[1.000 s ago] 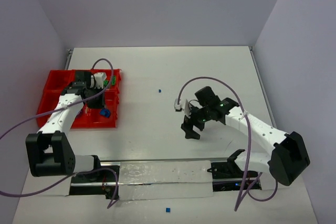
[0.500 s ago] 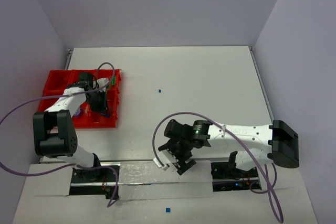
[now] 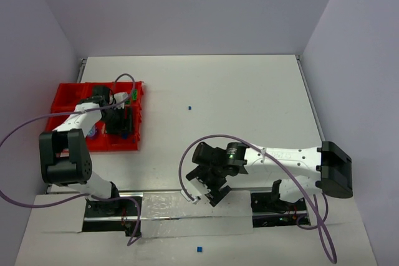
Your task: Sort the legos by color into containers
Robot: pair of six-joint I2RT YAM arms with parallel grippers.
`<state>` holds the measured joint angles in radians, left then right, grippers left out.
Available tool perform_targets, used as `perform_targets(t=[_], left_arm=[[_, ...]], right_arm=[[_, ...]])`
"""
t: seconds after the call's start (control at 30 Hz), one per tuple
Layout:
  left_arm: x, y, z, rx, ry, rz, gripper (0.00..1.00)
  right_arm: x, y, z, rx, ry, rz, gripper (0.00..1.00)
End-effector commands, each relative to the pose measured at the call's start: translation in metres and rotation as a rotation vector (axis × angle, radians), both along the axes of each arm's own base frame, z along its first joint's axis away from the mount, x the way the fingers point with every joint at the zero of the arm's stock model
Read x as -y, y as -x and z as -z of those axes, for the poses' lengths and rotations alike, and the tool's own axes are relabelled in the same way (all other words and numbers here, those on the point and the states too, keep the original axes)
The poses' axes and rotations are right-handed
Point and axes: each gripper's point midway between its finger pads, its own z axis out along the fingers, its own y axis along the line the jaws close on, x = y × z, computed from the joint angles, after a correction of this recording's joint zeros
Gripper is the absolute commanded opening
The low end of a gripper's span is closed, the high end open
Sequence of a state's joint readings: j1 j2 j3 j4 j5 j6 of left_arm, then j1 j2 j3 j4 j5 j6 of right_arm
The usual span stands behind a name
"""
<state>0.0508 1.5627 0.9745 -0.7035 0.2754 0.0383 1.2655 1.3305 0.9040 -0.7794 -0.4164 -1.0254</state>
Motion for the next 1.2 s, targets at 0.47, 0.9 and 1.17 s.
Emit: perform_targets(t=[0.47,0.9,1.17], left_arm=[[0.166,-0.073,-0.138,0.558,0.04,0.287,0.66],[0.253,-0.108,-0.053,0.416,0.016,0.271,0.53],[0.269,-0.124,-0.016,0.381,-0.082,0.171,0.5]], right_arm=[[0.045,-0.12,-0.044,-0.148,-0.228,0.75,0.9],[0.086,-0.145,-0.036,-0.203,-0.318,1.034,0.91],[0.092,-0.152,-0.03,-0.182,-0.338,1.137,0.93]])
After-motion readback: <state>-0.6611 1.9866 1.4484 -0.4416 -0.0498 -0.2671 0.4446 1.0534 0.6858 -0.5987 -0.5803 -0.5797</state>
